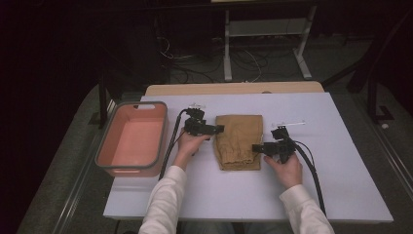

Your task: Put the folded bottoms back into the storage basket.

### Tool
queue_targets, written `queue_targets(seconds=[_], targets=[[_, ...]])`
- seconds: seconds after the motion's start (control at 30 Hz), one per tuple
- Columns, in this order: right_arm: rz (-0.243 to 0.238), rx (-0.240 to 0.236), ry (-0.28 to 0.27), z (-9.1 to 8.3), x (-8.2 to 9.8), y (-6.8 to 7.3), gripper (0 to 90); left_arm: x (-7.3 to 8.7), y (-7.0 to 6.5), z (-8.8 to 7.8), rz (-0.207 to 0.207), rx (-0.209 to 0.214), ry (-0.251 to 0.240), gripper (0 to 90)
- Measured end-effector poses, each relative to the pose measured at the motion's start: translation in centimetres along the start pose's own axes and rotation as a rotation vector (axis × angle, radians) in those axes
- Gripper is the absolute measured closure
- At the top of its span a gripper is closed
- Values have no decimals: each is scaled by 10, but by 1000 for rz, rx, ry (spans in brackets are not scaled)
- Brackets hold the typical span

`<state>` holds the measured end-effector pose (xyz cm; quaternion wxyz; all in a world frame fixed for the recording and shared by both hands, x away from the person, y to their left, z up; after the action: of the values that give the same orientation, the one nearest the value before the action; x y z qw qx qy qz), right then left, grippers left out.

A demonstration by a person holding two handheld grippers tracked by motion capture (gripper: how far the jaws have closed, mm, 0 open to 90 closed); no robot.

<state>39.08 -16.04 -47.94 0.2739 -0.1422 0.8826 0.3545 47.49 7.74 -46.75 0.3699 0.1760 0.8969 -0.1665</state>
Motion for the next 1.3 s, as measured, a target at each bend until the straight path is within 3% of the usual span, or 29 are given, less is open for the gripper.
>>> queue_targets(seconds=[0.33,0.47,0.67,0.83,0.93,0.97,1.1,1.3], targets=[[3,-1,3,4,2,1,489,7,-8,10,17,6,15,197],[9,1,2,4,3,3,507,10,-11,14,17,-11,30,255],[38,-9,4,6,5,6,588,15,-12,15,-16,-23,10,416],[46,-25,9,8,7,6,718,16,-17,17,-51,-8,20,546],[49,-24,5,9,8,8,747,16,-17,18,-83,10,29,641],[65,-38,-10,10,10,7,773,17,-17,18,-108,20,34,675],[101,-85,-49,9,13,3,822,19,-19,19,-138,23,26,781],[98,-94,-77,7,16,4,844,17,-23,17,-129,12,3,831]])
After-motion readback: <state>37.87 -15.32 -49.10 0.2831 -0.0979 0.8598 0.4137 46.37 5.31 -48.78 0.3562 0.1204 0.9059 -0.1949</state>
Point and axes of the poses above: each handheld gripper's, and its own axes: z roughly forward along the jaws, x roughly out of its underside, y roughly to its left, the point moved 5 cm from there along z, roughly forward along the jaws, and after that the axes turned 14 degrees about -x, right-handed, at the moved point
